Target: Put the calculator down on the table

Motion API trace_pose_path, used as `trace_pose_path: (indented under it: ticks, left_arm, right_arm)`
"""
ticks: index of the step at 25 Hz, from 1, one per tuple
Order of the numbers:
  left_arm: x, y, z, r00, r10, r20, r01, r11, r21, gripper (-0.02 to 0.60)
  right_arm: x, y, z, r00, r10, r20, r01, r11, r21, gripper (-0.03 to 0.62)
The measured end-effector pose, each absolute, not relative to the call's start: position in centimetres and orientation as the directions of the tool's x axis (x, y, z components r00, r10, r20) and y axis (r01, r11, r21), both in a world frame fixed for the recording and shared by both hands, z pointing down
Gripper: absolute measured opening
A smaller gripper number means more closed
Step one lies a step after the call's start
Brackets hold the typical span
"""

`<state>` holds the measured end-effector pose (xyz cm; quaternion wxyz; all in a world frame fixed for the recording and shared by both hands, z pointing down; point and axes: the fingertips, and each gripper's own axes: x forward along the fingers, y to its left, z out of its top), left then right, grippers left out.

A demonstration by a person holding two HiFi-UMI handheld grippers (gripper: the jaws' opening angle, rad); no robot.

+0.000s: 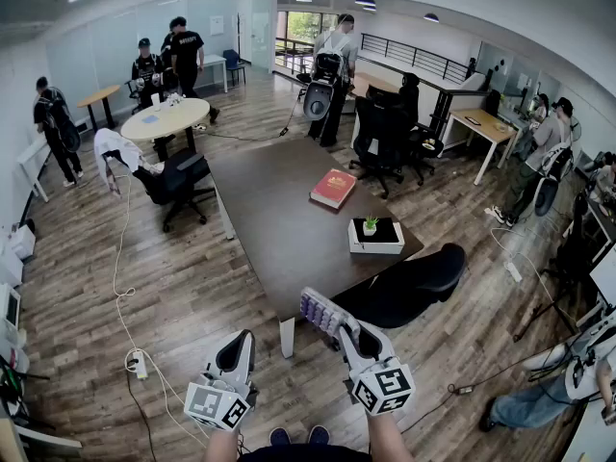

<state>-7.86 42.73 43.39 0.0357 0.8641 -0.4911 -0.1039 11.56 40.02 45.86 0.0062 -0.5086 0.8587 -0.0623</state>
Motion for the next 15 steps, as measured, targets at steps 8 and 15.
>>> trace_pose_path:
  ticks: [8, 15]
  left_arm:
    - [-9.4, 43.4, 44.0, 0.506, -0.852, -0.138, -0.838, -0.523, 0.157, -0.005]
    - [-10.2, 43.4, 45.8, 0.535, -0.838, -0.105, -0.820, -0.545, 0.173, -0.005]
  right_arm:
    - [10.5, 40.9, 45.9, -0.462, -0.886, 0.034, -0.883, 0.455, -0.115, 0.109]
    - [10.5, 41.6, 47.3, -0.430, -0.902, 0.038, -0.896, 0.421, -0.144, 0.109]
